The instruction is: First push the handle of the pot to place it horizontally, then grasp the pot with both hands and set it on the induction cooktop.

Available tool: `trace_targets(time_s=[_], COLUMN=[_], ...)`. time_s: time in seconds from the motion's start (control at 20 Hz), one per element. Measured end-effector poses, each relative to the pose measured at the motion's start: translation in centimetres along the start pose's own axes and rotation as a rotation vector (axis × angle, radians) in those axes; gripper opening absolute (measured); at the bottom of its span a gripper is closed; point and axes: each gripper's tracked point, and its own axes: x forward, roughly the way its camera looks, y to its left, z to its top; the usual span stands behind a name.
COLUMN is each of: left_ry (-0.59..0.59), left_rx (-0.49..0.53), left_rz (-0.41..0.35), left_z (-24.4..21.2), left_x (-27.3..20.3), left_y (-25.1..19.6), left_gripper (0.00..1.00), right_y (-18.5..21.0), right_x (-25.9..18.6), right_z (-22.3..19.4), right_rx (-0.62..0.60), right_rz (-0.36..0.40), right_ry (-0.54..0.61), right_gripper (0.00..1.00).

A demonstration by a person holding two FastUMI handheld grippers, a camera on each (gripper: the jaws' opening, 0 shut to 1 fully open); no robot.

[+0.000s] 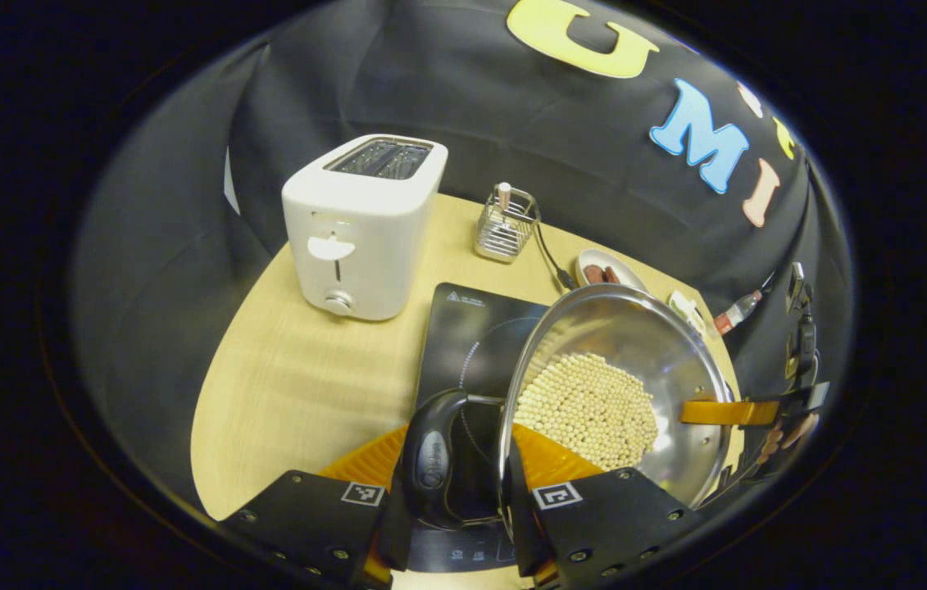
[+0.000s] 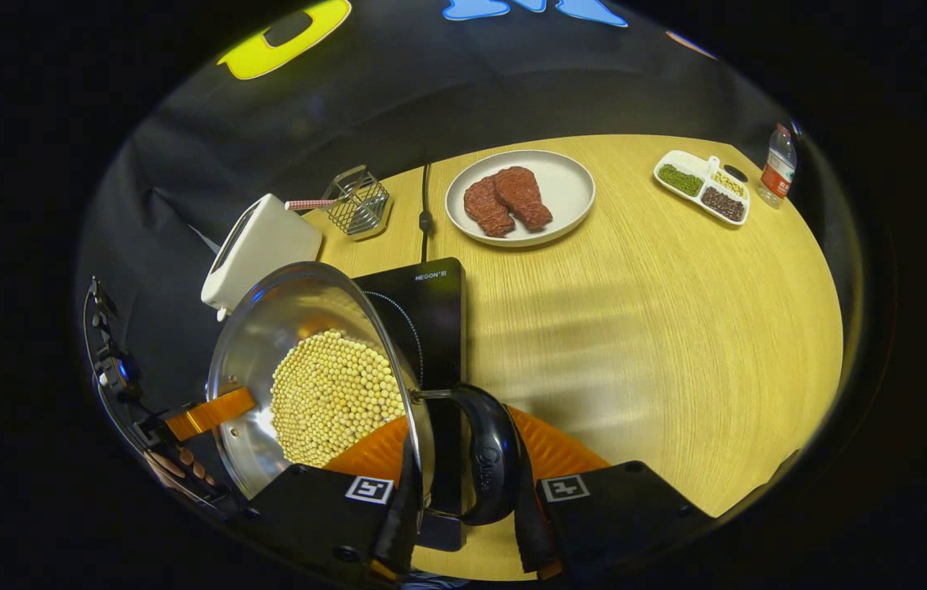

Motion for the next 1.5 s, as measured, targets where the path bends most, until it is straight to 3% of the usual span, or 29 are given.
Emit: trace_targets(time_s=[0.4, 0.5, 0.55, 0.6, 0.65, 0.7, 0.9, 0.95, 1.05, 1.1, 1.15, 1.2, 1.25, 1.3, 1.5], left_ry=[-0.009, -0.004, -0.001, -0.001, 0.001, -0.005, -0.007, -0.006, -0.006, -0.009, -0.008, -0.008, -0.007, -0.004, 0.006], left_rx=[-0.019, -0.019, -0.016, -0.012, -0.005, 0.006, 0.009, 0.005, -0.003, -0.007, -0.009, -0.011, -0.011, -0.009, -0.011], left_rz=[0.007, 0.003, 0.002, 0.002, 0.002, 0.002, -0.003, -0.004, -0.005, -0.005, -0.004, -0.003, -0.002, -0.001, 0.006], left_z=[1.8, 1.8, 1.8, 2.0, 2.2, 2.4, 2.6, 2.6, 2.7, 2.7, 2.6, 2.6, 2.6, 2.6, 2.4], left_x=[2.6, 3.1, 3.4, 3.8, 3.9, 4.2, 4.4, 4.3, 4.4, 4.4, 4.4, 4.3, 4.3, 4.2, 4.2], left_y=[2.4, 2.8, 2.8, 2.7, 2.8, 2.8, 2.7, 2.8, 2.8, 2.7, 2.7, 2.7, 2.7, 2.7, 2.7], left_gripper=[0.5, 0.5, 0.53, 0.53, 0.5, 0.46, 0.53, 0.5, 0.47, 0.51, 0.51, 0.48, 0.55, 0.52, 0.53], right_y=[1.3, 1.2, 1.1, 0.9, 0.9, 0.9, 0.8, 0.8, 0.8, 0.8, 0.8, 0.7, 0.7, 0.7, 0.5], right_x=[3.1, 3.6, 3.9, 4.0, 4.3, 4.5, 4.5, 4.6, 4.6, 4.7, 4.7, 4.7, 4.7, 4.7, 4.6], right_z=[2.6, 2.8, 2.9, 2.9, 3.0, 3.1, 3.3, 3.3, 3.5, 3.4, 3.5, 3.5, 3.5, 3.5, 3.5], right_rx=[-0.03, -0.023, -0.02, -0.017, -0.013, -0.009, -0.006, -0.007, -0.011, -0.013, -0.015, -0.017, -0.019, -0.02, -0.024], right_rz=[0.0, 0.0, -0.002, -0.003, -0.002, 0.002, 0.011, 0.016, 0.023, 0.024, 0.024, 0.024, 0.022, 0.02, 0.008], right_ry=[-0.002, -0.001, 0.002, 0.004, 0.008, 0.01, 0.006, 0.007, 0.002, 0.0, -0.005, -0.006, -0.01, -0.009, -0.012], right_gripper=[0.47, 0.51, 0.47, 0.51, 0.47, 0.48, 0.52, 0.48, 0.5, 0.51, 0.54, 0.51, 0.52, 0.53, 0.56])
